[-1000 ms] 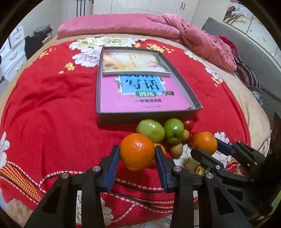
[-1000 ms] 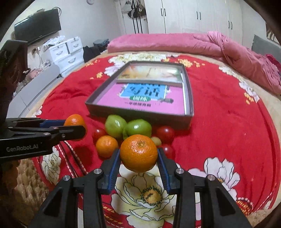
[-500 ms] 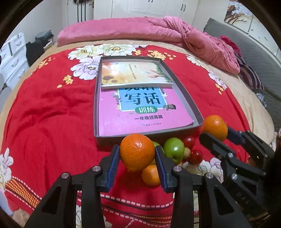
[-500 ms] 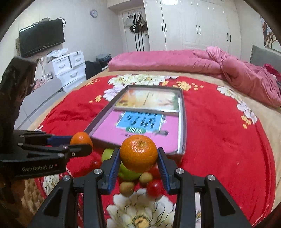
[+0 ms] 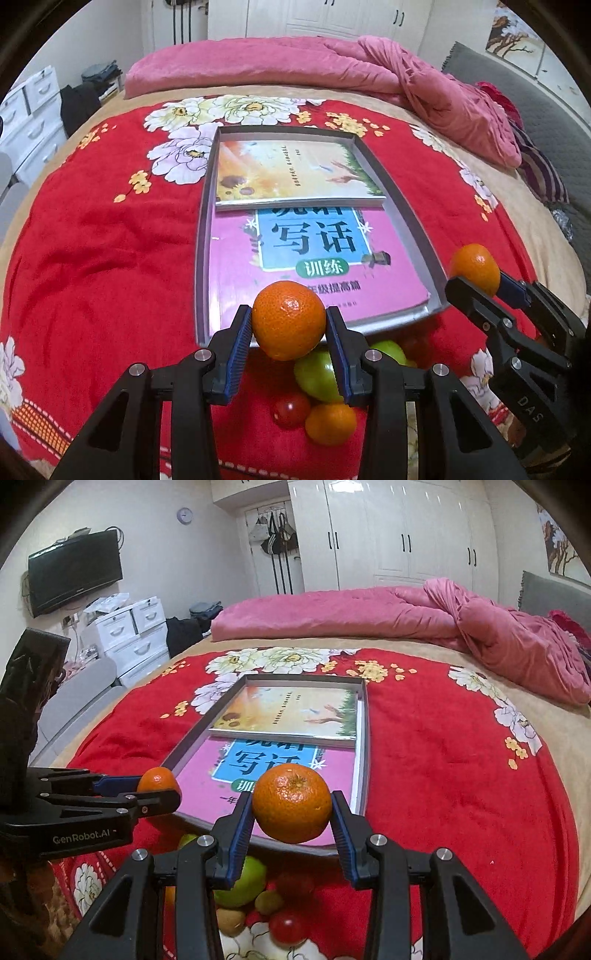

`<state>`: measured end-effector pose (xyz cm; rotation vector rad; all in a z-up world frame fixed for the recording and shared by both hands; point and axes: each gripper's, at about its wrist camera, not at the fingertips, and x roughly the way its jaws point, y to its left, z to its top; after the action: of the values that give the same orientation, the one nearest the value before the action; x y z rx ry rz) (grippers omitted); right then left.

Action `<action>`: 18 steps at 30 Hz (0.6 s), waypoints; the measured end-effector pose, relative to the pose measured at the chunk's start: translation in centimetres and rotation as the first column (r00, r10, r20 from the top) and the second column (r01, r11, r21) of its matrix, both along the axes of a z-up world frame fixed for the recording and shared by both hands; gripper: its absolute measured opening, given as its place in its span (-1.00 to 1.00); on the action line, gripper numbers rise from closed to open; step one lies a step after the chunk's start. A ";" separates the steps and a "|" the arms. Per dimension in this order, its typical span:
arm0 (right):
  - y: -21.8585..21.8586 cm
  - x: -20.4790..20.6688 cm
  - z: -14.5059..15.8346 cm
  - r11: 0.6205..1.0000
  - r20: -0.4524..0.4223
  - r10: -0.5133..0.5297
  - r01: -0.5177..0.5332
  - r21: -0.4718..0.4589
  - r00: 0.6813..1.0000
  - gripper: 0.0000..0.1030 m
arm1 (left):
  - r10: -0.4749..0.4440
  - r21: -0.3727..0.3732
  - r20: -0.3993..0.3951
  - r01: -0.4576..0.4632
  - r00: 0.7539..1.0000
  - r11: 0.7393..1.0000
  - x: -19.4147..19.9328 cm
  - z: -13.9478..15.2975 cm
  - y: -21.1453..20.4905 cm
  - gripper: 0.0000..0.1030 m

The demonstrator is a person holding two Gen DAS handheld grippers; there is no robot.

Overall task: Organize fruits
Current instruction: 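Lift both held oranges and carry them over the grey tray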

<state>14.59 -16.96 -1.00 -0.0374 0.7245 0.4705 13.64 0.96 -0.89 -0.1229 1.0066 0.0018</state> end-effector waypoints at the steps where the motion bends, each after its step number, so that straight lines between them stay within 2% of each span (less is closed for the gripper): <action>1: 0.0 0.2 -0.2 1.000 -0.005 0.001 -0.001 -0.003 1.000 -0.20 | 0.003 0.002 -0.009 -0.003 1.000 1.000 0.4 -0.3 0.0 -0.20; 12: 0.5 2.6 -2.1 1.000 -0.066 0.019 -0.020 -0.019 0.998 -0.20 | 0.007 0.005 -0.069 -0.006 0.998 1.000 2.6 -2.8 0.0 -0.20; 18: 0.9 3.4 -3.4 0.999 -0.100 0.030 -0.034 -0.037 0.995 -0.20 | 0.003 0.011 -0.071 -0.002 0.997 1.000 2.9 -3.1 0.0 -0.20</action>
<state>17.97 -16.02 -4.37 -0.0623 0.8313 0.4914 16.54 0.96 -4.03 -0.1148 1.0770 0.0137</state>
